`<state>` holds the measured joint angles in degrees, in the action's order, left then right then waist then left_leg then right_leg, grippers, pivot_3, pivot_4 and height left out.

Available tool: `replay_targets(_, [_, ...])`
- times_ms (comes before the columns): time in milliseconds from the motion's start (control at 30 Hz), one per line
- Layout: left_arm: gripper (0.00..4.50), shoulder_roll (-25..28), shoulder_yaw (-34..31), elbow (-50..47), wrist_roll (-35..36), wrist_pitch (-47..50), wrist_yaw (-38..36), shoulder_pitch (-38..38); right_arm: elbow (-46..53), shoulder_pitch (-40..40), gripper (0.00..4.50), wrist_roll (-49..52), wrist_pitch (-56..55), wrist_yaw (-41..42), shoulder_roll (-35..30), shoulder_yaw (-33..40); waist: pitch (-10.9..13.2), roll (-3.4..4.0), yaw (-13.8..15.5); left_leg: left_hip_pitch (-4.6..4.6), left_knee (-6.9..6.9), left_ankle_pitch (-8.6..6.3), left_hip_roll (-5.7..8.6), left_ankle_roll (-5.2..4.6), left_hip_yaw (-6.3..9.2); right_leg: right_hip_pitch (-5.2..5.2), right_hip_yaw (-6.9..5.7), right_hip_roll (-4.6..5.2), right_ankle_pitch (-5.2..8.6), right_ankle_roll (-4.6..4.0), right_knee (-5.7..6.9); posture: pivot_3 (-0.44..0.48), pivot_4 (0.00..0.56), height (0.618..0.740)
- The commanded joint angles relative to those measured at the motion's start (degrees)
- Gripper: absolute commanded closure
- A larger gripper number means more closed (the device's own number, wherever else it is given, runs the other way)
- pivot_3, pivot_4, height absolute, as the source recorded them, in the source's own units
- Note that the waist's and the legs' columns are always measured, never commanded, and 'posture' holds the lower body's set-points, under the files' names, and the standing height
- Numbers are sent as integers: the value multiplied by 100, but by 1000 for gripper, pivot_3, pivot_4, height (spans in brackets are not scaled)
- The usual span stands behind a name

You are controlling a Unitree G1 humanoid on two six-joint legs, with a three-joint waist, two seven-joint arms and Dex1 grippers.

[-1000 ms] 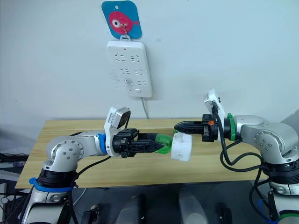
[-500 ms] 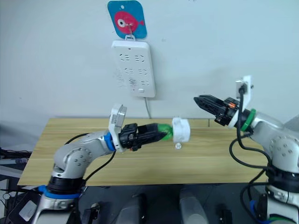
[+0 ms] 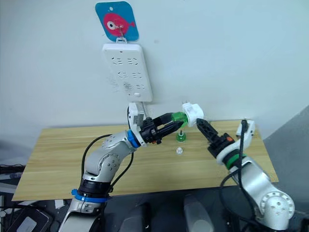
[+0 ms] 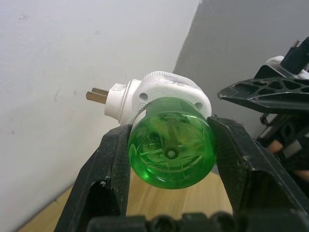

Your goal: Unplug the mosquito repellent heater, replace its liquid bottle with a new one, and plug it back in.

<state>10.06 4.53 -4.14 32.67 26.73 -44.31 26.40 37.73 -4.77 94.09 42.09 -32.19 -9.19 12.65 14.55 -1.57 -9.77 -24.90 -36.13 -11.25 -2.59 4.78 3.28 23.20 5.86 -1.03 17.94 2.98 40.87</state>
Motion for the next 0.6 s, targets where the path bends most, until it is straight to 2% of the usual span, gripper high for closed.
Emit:
replay_targets(33, [2259, -71, -24, -166, -8, -146, 44, 74, 235, -116, 0, -17, -513, -254, 88, -209, 0, 0, 2, 0, 0, 0, 0, 0, 0, 0, 0, 0, 0, 0, 0, -244, 208, 725])
replay_targets(233, [2259, -98, -21, -240, 49, -75, 83, 23, 52, -353, 0, -92, -995, -224, 119, -444, 0, 0, 9, 0, 1, 0, 0, 0, 4, 0, -4, 0, -1, -2, 0, -225, 206, 725])
replay_targets(600, [2259, -335, -238, -436, 510, 440, 458, 1, -405, -748, 0, -194, -1184, 171, 101, -756, -1, 1, 19, 0, 1, 0, 0, 0, 5, 0, -6, 0, -3, -6, 1, -214, 201, 725])
